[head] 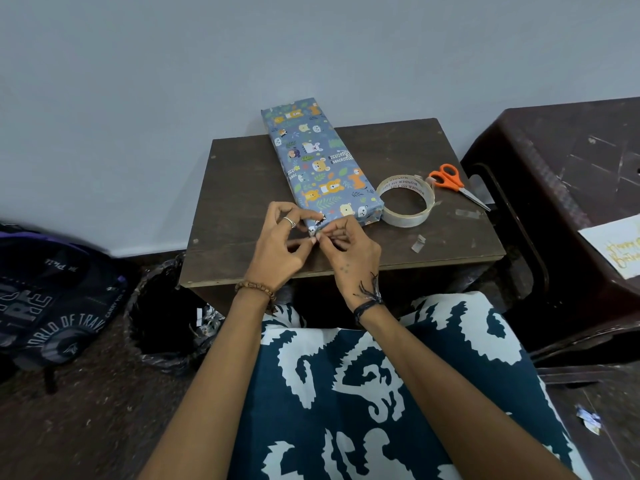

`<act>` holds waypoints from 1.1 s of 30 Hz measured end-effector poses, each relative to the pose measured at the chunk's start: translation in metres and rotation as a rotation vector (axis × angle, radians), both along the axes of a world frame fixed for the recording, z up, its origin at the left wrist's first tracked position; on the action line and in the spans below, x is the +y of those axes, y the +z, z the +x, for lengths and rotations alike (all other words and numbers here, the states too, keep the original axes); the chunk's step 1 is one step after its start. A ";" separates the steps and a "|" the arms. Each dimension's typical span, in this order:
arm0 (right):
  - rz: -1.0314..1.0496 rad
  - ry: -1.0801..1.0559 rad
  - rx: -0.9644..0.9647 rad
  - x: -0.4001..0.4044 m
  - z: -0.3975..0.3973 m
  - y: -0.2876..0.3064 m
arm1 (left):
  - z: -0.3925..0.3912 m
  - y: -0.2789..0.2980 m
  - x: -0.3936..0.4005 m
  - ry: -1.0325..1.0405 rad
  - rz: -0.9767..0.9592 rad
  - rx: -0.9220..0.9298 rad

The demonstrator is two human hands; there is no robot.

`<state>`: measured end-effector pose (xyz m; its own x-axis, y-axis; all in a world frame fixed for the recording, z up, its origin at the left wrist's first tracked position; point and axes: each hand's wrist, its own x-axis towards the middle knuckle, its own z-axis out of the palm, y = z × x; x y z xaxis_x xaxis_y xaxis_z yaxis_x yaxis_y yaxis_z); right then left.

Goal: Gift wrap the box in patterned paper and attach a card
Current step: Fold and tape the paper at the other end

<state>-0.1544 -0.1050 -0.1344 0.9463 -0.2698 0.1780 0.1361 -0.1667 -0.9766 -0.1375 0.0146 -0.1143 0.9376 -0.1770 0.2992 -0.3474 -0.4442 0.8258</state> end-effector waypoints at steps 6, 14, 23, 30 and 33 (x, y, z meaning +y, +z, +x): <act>0.005 0.000 0.023 -0.001 0.001 0.003 | 0.001 0.000 -0.001 0.031 0.015 -0.047; -0.034 -0.038 0.061 -0.002 0.000 0.007 | 0.002 -0.001 -0.004 0.069 0.023 -0.055; -0.349 -0.019 -0.021 -0.004 -0.005 0.010 | 0.002 -0.002 -0.004 0.066 0.023 -0.072; -0.557 -0.090 -0.116 -0.005 -0.004 0.006 | 0.002 -0.003 -0.003 0.057 0.048 -0.087; -0.521 -0.102 -0.133 -0.006 -0.003 0.005 | 0.003 -0.004 -0.002 0.054 0.037 -0.081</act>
